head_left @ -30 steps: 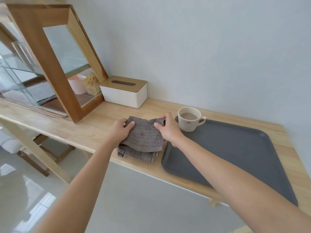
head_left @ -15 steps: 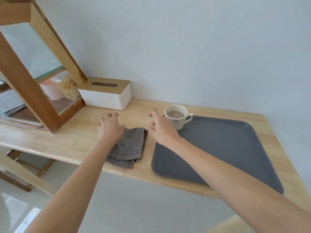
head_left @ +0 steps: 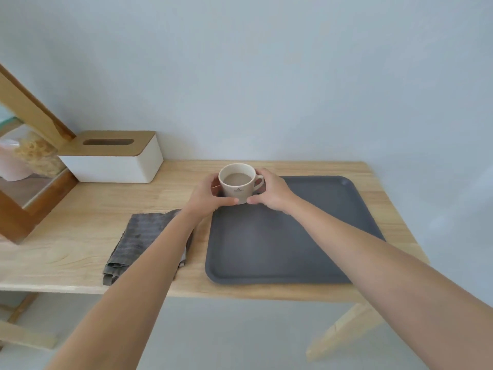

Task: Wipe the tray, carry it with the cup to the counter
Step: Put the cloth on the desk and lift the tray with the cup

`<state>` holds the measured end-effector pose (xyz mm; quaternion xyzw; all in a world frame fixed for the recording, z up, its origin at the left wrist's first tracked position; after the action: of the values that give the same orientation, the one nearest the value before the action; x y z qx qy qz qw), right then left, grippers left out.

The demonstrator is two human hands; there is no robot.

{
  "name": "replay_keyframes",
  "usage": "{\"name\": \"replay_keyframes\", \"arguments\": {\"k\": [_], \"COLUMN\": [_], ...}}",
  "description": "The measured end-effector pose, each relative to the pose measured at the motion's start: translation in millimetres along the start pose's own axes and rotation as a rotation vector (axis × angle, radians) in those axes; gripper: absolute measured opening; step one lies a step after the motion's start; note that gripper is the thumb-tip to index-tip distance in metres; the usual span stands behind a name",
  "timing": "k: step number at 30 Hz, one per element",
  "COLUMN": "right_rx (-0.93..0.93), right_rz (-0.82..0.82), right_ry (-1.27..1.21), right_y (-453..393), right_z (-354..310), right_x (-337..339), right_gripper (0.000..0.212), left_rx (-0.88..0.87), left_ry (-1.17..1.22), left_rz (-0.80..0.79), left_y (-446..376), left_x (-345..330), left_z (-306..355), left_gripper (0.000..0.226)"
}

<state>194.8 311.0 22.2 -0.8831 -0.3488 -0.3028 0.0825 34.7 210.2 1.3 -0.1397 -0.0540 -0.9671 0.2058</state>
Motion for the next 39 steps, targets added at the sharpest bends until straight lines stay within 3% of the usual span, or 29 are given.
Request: {"name": "replay_keyframes", "arguments": {"k": [3,8,16,21,39], "right_rx": [0.006,0.031,0.051,0.025,-0.012], "right_rz": [0.086,0.092,0.138,0.16,0.165], "right_ry": [-0.074,-0.058,-0.061,-0.024,-0.03], "right_y": [0,3,38,61,98], "right_z": [-2,-2,16,42,78], "right_x": [-2,4,43,68,78], "right_gripper": [0.069,0.067,0.063,0.063,0.061], "left_rx": [0.0,-0.007,-0.077,-0.113,-0.042], "left_ry": [0.014,-0.004,-0.014,0.007,-0.093], "left_rz": [0.06,0.094,0.037,0.023,-0.012], "left_y": [-3,-1,17,35,53], "left_x": [1,-2,-37,-75,-114], "left_z": [-1,2,32,46,38], "left_gripper": [0.077,0.071,0.074,0.062,0.071]}}
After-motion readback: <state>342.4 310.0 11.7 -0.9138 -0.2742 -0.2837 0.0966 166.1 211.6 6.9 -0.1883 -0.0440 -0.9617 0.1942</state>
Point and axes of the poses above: each hand's wrist, its own y-axis away from the middle knuckle, its own x-axis out of the back of the hand, z = x × y, the point moved 4 cm from there along -y, towards the middle knuckle, and after that the axes turned 1 degree about y, right-handed, at the moved point
